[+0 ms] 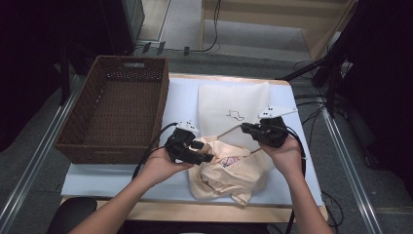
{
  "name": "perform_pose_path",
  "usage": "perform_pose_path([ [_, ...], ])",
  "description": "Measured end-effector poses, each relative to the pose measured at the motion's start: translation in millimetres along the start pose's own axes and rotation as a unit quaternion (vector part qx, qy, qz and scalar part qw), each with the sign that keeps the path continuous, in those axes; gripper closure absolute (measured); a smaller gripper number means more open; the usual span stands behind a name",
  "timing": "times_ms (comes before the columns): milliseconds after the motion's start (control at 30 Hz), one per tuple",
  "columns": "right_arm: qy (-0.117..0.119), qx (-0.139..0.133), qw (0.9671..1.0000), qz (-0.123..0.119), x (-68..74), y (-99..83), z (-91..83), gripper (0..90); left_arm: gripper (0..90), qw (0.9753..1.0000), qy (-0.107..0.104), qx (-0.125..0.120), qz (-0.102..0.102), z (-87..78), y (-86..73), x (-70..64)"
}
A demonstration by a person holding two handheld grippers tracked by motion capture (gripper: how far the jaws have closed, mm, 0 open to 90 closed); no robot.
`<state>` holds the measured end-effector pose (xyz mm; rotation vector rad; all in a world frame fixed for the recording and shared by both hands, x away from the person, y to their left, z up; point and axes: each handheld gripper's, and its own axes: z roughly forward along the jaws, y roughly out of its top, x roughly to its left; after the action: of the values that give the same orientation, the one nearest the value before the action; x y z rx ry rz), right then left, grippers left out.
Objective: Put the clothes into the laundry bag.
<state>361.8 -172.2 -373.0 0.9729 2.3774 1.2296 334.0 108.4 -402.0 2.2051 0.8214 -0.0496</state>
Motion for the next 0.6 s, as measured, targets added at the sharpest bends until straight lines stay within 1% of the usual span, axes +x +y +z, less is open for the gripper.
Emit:
perform_pose_path([
  [133, 0.001, 0.003, 1.0, 0.002, -0.6, -1.1, 0.9, 87.4, 39.9, 1.0, -0.002, 0.006, -0.006, 11.3, -4.5, -0.8],
  [200, 0.0, 0.003, 1.0, 0.002, -0.9, -1.6, 1.2, 87.4, 40.8, 0.9999, 0.002, 0.011, 0.0, 16.4, -5.5, -2.4],
  [300, 0.001, 0.004, 1.0, 0.0, -0.2, -1.5, 1.8, 87.4, 42.7, 1.0, 0.002, 0.007, -0.001, 21.7, -6.5, -3.6],
  [433, 0.002, 0.005, 1.0, 0.0, 0.1, -1.9, 2.8, 87.4, 46.7, 0.9999, 0.009, 0.007, 0.0, 27.3, -8.4, -5.1],
  [533, 0.001, 0.006, 1.0, -0.001, 0.6, -1.9, 3.3, 87.4, 53.1, 0.9999, 0.013, 0.008, 0.003, 31.8, -10.4, -4.8],
  [567, 0.002, 0.006, 1.0, 0.0, 0.8, -2.0, 3.5, 87.4, 57.0, 0.9998, 0.014, 0.01, 0.005, 33.2, -10.9, -4.9],
  [600, 0.002, 0.006, 1.0, 0.0, 0.9, -2.0, 3.7, 87.4, 62.8, 0.9999, 0.013, 0.009, 0.006, 35.4, -11.5, -5.3],
])
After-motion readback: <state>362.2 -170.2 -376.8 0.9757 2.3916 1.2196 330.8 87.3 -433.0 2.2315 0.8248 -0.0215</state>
